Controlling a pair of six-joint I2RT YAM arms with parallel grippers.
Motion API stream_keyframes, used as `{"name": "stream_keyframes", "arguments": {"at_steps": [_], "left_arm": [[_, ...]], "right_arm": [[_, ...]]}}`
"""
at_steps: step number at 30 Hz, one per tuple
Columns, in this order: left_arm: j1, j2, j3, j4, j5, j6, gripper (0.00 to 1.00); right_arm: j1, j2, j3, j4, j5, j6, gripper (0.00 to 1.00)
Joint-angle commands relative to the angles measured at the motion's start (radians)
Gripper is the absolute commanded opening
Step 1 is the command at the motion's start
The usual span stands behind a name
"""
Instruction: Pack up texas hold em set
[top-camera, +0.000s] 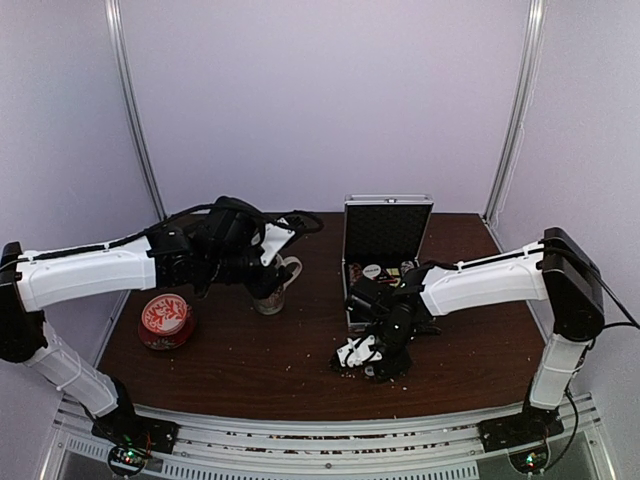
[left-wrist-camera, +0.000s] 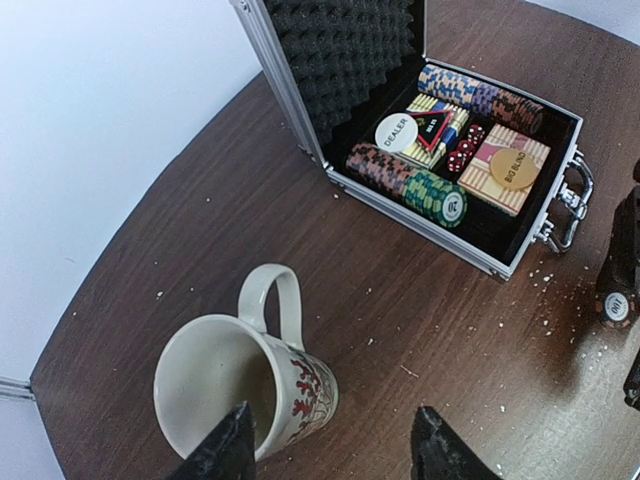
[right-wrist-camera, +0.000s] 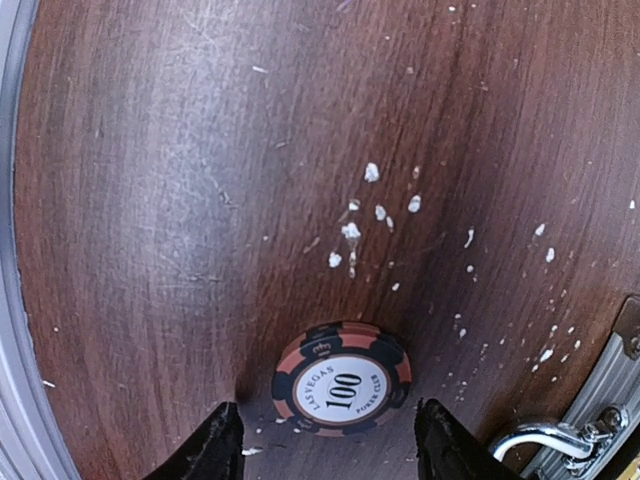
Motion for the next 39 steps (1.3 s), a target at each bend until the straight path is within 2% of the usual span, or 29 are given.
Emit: {"name": "stream_keyframes", "arguments": {"at_steps": [1, 14, 25, 31, 39], "left_arm": [[-0.001, 0.016, 0.002, 0.020, -0.015, 0.010, 0.54], [0.000, 0.032, 0.006, 0.009, -0.011, 0.011, 0.54], [0.000, 0.037, 0.009, 0.004, -0.011, 0.011, 0.54], [0.000, 0.038, 0.008, 0.004, -0.015, 0.012, 0.54], [0.000, 0.039, 0.010, 0.001, -0.020, 0.013, 0.54]], "right_arm": [[0.010, 0.018, 0.024, 0.020, 0.003, -0.013, 0.59], [0.011, 0.070, 0.052, 0.014, -0.038, -0.005, 0.50], [0.011, 0.082, 0.062, -0.020, -0.043, 0.004, 0.36], [-0.006, 0.028, 0.065, -0.048, -0.046, 0.022, 0.31], [-0.121, -0.092, 0.061, -0.091, -0.078, 0.055, 0.30]]}}
